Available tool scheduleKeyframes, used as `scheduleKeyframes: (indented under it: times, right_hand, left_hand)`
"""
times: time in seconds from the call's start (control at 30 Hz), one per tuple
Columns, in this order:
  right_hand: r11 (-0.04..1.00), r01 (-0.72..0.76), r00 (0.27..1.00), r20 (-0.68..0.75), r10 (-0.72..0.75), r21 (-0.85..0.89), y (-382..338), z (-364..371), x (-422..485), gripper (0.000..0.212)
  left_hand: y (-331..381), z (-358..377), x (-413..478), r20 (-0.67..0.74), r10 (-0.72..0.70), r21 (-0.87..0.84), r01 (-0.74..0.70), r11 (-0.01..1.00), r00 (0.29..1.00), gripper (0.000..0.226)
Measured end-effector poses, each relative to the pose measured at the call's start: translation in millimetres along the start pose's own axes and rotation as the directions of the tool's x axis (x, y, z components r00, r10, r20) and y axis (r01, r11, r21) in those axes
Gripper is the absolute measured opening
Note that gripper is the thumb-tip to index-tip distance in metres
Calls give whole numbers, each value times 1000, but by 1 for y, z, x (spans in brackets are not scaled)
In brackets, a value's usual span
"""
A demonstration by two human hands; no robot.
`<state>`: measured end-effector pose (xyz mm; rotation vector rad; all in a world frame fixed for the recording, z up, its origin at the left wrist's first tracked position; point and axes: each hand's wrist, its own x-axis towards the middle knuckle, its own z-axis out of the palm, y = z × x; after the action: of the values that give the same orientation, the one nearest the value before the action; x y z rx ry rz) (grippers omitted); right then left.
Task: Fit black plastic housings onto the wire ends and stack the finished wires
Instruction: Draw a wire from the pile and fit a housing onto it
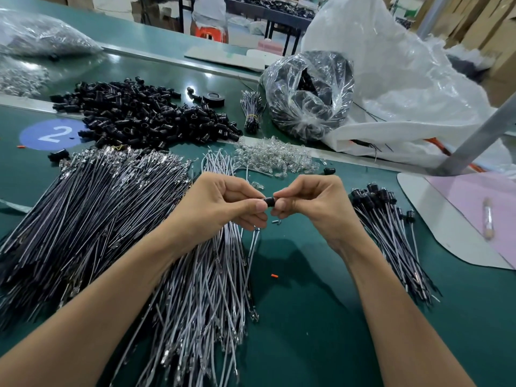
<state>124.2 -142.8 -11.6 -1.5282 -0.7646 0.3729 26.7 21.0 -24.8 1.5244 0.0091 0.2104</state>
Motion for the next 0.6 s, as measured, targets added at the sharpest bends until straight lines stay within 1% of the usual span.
scheduleKeyframes:
  times: [0.17, 0.47, 0.53, 0.6]
  right_hand:
    - [998, -14, 1000, 10, 13, 66, 0, 1, -3, 20]
    - [998, 14, 1000, 12, -15, 56, 0, 3, -6, 23]
    - [992, 73, 997, 6, -74, 105, -3, 4, -6, 21]
    - [984, 111, 994, 6, -113, 138, -7, 4, -5, 24]
  left_hand:
    - [0, 3, -3, 6, 18, -2, -18, 1000, 1000, 16]
    - [1, 2, -6, 10, 2, -21, -1, 1000, 1000, 11]
    - [4, 3, -4, 3, 21, -87, -21, 996, 1000, 7]
    - [6, 3, -2, -17, 31, -177, -34, 984, 999, 10]
